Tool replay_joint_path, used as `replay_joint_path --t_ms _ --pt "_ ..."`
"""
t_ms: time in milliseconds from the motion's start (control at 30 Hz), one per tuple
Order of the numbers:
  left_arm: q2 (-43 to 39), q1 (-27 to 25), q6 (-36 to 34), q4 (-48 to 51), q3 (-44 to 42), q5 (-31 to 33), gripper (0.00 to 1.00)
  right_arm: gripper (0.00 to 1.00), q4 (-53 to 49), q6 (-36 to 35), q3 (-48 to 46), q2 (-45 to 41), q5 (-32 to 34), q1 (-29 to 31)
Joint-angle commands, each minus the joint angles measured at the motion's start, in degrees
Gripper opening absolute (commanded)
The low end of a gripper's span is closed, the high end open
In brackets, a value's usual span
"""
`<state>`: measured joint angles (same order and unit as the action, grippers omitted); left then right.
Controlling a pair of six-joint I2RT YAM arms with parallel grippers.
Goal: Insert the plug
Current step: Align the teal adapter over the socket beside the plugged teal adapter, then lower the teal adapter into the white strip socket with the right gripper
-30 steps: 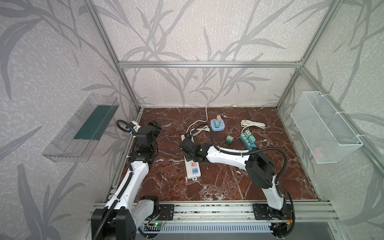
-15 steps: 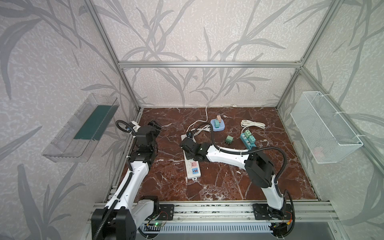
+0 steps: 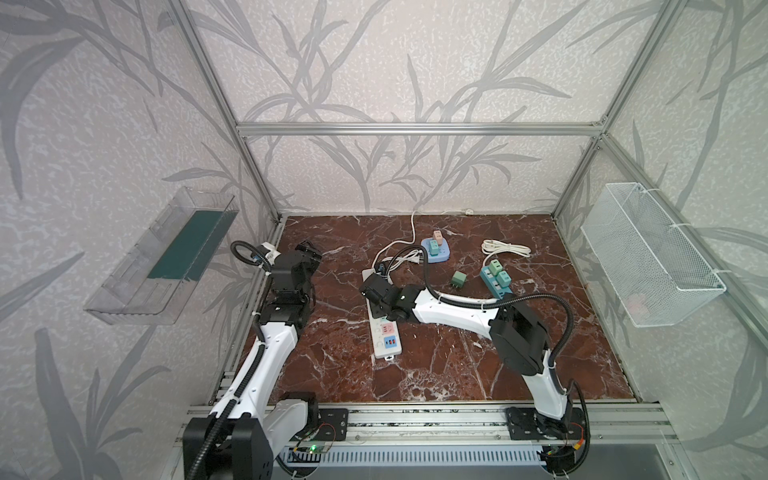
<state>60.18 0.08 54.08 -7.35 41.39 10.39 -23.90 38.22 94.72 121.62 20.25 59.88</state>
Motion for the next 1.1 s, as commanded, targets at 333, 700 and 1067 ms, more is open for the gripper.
replay_joint_path --t_ms 333,700,1067 --pt "0.02 0.67 1.31 -1.26 -0.87 -0.24 0.73 0.0 -5.62 0.63 0.37 0.96 1.68 0.32" --pt "0.24 0.75 1.64 -1.26 -1.13 -0.1 0.73 0.0 -9.89 3.12 4.85 7.32 6.33 1.57" --pt "0.46 0.82 0.86 -1.52 -0.6 -1.27 0.72 0.0 -17.62 2.59 5.66 12.06 -0.92 0.3"
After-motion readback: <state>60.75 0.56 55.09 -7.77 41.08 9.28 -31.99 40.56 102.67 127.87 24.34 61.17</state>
